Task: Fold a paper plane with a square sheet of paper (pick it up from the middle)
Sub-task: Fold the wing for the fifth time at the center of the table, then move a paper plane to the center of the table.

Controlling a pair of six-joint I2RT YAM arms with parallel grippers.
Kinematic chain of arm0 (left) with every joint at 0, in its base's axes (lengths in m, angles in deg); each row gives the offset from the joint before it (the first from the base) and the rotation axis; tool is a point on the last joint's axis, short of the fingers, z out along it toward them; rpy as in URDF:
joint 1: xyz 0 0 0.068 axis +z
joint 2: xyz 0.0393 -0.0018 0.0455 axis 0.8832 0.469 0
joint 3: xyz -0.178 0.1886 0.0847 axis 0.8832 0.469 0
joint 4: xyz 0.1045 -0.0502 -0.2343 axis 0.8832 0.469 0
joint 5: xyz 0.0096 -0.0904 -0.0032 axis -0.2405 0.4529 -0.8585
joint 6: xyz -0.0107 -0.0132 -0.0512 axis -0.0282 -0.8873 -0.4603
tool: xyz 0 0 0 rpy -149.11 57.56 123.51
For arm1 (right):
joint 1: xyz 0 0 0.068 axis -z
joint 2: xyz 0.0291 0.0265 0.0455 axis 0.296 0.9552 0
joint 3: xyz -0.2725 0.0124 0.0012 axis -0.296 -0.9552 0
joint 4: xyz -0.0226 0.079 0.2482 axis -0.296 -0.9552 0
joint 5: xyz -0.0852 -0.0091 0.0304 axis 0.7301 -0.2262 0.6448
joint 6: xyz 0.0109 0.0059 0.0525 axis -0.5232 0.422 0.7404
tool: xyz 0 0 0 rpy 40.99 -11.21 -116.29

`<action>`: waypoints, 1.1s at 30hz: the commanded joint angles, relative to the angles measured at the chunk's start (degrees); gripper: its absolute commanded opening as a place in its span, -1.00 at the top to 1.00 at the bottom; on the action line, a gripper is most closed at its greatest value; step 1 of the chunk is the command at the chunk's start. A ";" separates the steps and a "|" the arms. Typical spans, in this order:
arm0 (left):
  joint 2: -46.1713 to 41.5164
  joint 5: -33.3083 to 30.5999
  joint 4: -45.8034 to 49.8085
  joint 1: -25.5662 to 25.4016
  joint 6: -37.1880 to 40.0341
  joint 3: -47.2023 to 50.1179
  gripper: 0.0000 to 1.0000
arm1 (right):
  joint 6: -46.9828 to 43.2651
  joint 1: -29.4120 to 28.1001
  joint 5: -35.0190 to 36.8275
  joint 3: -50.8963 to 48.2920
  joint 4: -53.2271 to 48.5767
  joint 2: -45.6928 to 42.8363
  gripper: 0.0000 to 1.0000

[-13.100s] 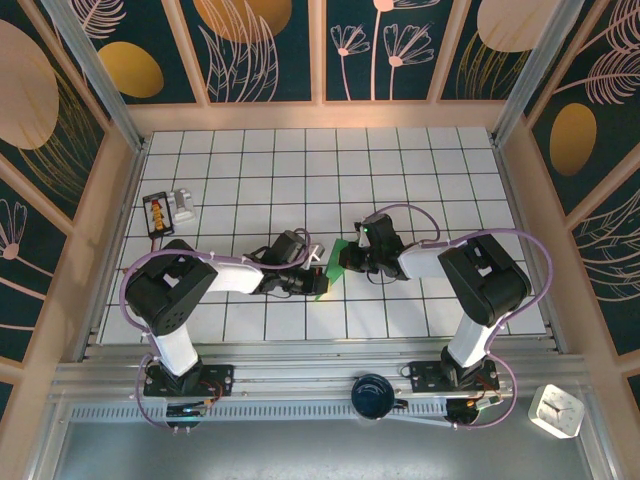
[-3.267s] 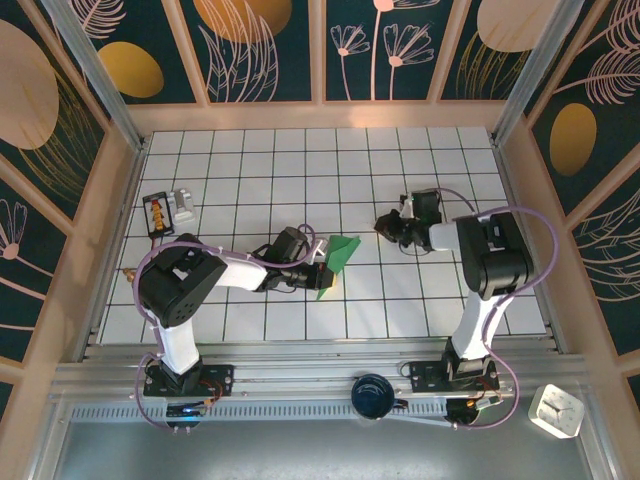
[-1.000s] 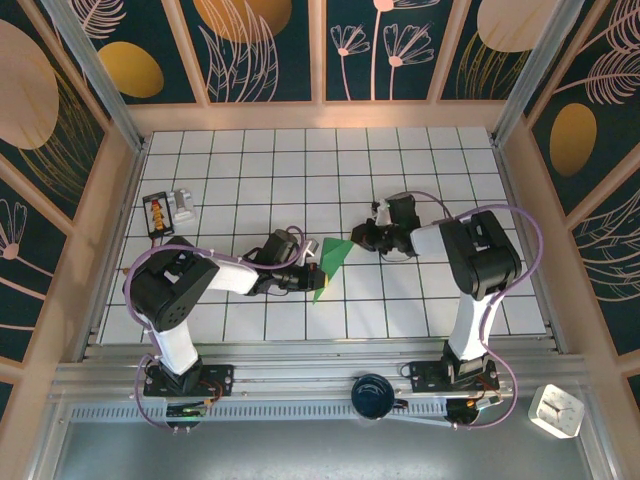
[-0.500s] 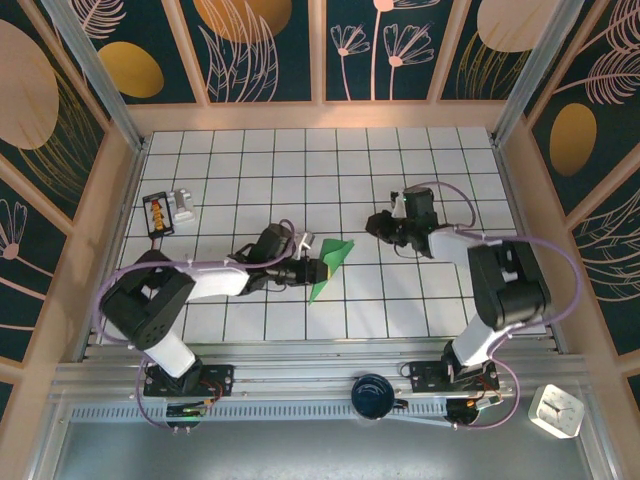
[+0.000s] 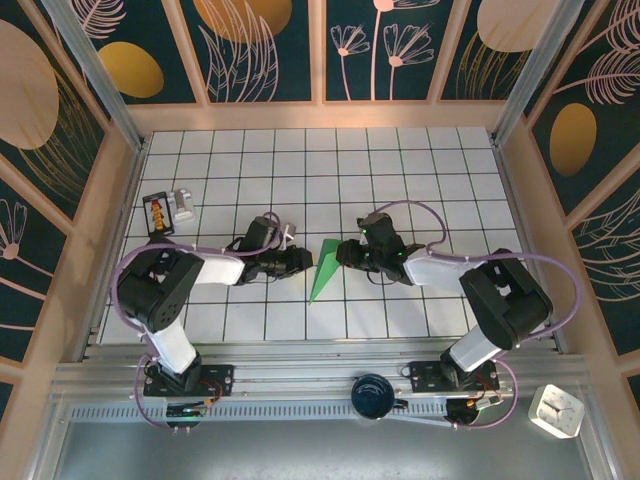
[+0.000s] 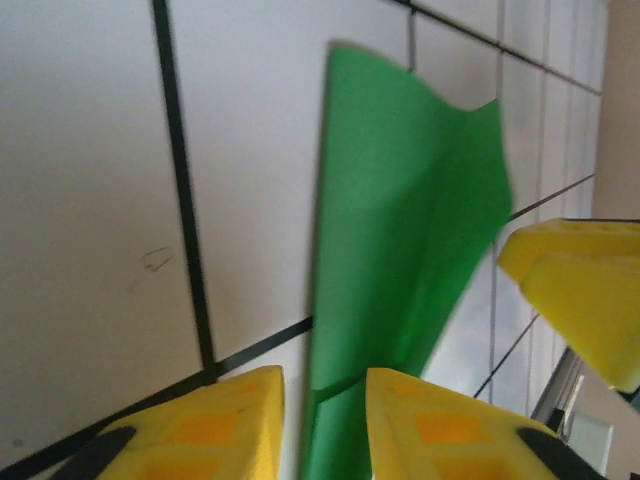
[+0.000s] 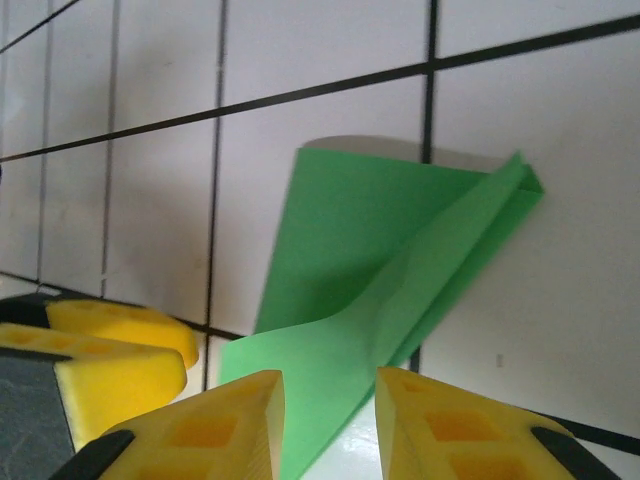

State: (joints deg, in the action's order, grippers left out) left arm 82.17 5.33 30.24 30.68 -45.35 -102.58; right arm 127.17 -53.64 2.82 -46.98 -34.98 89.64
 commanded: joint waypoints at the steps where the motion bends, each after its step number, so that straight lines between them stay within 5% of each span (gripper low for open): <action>1: 2.27 1.69 0.25 -0.13 1.11 -3.07 0.51 | 2.30 0.02 1.74 -1.28 1.06 1.87 0.40; 15: 9.03 6.17 0.41 -2.02 2.00 -8.83 0.50 | 3.79 1.46 -2.66 -5.43 10.41 5.52 0.40; 26: 9.91 10.55 -8.20 -2.45 -3.37 -7.93 0.63 | 3.99 3.84 -5.58 -9.14 16.13 5.72 0.40; 33: 7.95 10.07 -8.23 -2.57 -3.50 -6.57 0.60 | 4.52 4.73 -9.19 -12.28 17.88 0.24 0.32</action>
State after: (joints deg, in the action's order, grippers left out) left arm 91.57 14.10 24.08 28.32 -48.06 -110.17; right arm 131.17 -49.40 -5.50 -57.41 -16.40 92.33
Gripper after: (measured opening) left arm 0.197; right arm 0.331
